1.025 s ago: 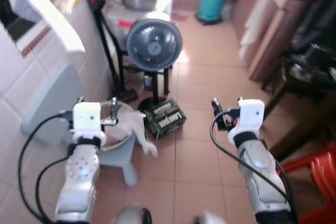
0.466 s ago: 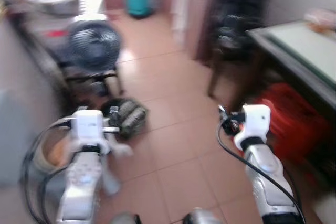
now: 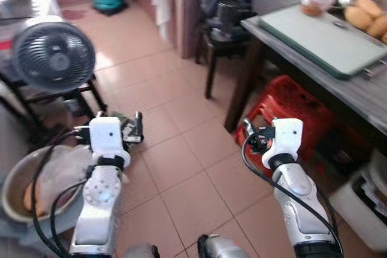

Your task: Setting the table

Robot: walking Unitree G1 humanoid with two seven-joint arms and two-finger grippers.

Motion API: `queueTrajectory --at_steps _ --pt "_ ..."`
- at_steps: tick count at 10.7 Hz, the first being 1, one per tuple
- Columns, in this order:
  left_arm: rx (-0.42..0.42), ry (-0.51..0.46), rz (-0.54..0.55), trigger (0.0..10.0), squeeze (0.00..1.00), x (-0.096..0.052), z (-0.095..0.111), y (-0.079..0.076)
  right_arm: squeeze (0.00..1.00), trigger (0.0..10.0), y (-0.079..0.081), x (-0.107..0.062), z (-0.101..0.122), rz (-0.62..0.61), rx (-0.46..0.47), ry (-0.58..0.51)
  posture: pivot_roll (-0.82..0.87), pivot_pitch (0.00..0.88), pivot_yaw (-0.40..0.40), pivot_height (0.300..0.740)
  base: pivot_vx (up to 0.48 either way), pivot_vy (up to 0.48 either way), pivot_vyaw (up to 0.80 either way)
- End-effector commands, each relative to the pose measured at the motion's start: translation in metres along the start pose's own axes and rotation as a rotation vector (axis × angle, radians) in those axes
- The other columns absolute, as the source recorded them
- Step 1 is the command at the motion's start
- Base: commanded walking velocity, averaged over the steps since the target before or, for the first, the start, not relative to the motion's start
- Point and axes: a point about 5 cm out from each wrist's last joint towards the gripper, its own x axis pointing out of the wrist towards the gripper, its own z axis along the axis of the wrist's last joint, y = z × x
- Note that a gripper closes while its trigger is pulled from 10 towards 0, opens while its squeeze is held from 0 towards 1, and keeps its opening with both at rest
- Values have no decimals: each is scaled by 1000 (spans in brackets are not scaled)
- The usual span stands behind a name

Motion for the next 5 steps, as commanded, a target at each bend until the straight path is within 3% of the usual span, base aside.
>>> queueTrajectory --at_steps 1,5 --pt "2 0 6 10000 0 0 2 2 0 10000 -5 2 8 -19 -4 -29 -1 106 10 740 0 0 -800" --pt "-4 11 -11 10000 0 -3 0 -3 0 10000 -2 -1 6 -10 -4 -23 1 105 9 740 0 0 -800"
